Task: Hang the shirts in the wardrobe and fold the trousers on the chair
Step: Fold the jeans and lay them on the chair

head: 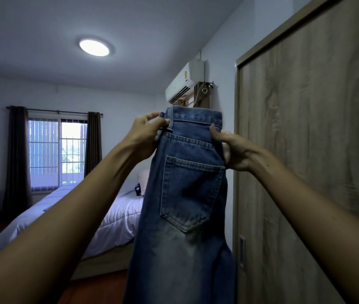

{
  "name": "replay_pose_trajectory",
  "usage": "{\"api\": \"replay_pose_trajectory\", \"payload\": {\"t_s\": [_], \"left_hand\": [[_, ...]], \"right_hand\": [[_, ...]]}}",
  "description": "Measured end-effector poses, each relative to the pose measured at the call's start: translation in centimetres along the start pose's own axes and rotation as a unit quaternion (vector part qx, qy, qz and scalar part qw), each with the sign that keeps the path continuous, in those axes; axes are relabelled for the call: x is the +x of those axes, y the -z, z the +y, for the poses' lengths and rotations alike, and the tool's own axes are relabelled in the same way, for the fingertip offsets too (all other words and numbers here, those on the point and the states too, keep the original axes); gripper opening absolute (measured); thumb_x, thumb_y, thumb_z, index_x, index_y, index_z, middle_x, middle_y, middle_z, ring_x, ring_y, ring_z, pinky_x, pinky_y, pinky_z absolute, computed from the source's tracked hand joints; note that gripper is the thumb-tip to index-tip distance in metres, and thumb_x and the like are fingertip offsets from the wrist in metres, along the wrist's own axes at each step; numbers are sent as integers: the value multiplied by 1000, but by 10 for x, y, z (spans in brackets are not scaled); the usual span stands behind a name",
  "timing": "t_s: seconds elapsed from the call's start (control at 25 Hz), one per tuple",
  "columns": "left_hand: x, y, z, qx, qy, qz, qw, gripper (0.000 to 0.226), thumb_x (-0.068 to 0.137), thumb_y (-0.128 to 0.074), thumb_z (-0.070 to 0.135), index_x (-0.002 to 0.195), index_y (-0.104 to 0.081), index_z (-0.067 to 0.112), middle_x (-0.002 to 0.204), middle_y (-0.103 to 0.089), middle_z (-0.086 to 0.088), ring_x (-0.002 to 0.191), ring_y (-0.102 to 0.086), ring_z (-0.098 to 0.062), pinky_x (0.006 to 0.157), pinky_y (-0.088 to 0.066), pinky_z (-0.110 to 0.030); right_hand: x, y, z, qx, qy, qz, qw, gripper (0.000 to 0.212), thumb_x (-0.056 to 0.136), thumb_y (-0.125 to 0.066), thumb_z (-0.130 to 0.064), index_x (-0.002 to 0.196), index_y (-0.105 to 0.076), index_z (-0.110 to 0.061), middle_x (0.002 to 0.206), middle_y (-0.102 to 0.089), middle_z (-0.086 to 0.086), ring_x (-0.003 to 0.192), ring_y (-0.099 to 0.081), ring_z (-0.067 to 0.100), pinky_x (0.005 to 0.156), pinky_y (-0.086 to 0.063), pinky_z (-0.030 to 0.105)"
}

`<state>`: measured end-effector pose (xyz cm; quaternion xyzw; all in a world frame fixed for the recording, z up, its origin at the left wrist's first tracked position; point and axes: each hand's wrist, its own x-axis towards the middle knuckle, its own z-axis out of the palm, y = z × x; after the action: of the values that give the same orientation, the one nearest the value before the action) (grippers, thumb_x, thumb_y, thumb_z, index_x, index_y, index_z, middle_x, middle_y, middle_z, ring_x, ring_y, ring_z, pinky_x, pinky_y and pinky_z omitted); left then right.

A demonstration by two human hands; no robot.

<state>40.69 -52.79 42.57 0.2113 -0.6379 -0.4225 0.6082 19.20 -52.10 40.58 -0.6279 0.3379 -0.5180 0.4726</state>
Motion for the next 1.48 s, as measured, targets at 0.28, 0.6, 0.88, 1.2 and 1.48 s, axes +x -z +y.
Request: {"api": "replay_pose_trajectory", "payload": {"t_s": [0.28,0.6,0.88,1.2,1.48], "left_hand": [[7,6,2,67,-64,15,996,38,81,-53,32,108,-51,5,103,-61,-13,88,-61,-22,79,-50,-36],[7,21,-22,240,-106,89,961,32,96,-46,36,107,-48,6,105,-60,-12,96,-59,-23,86,-50,-40],[24,-4,-11,249,-135,73,956,44,88,-46,38,117,-38,6,112,-57,-15,103,-58,-30,91,-48,-51],[-9,21,-49,165,-68,54,983,51,78,-71,47,109,-55,9,109,-67,-10,100,-66,-21,86,-55,-36],[-55,41,-105,217,-6,30,976,22,76,-73,41,90,-67,25,89,-72,11,86,-68,-5,70,-55,-18]], "right_hand": [[14,-23,-13,90,105,90,986,16,78,-71,-1,93,-64,0,92,-69,17,73,-70,25,69,-59,43],[11,-39,-37,-12,156,81,984,8,83,-68,-4,90,-64,-4,86,-70,10,76,-68,21,74,-59,33],[14,-25,-52,-140,202,180,953,12,77,-76,-15,84,-66,-13,84,-70,2,77,-68,16,75,-58,27],[32,-30,-56,26,269,205,941,27,78,-75,-13,98,-65,2,91,-70,9,79,-70,19,71,-58,28],[38,-36,-63,51,283,172,942,18,82,-71,-12,92,-65,2,90,-70,11,78,-70,19,73,-58,30]]}}
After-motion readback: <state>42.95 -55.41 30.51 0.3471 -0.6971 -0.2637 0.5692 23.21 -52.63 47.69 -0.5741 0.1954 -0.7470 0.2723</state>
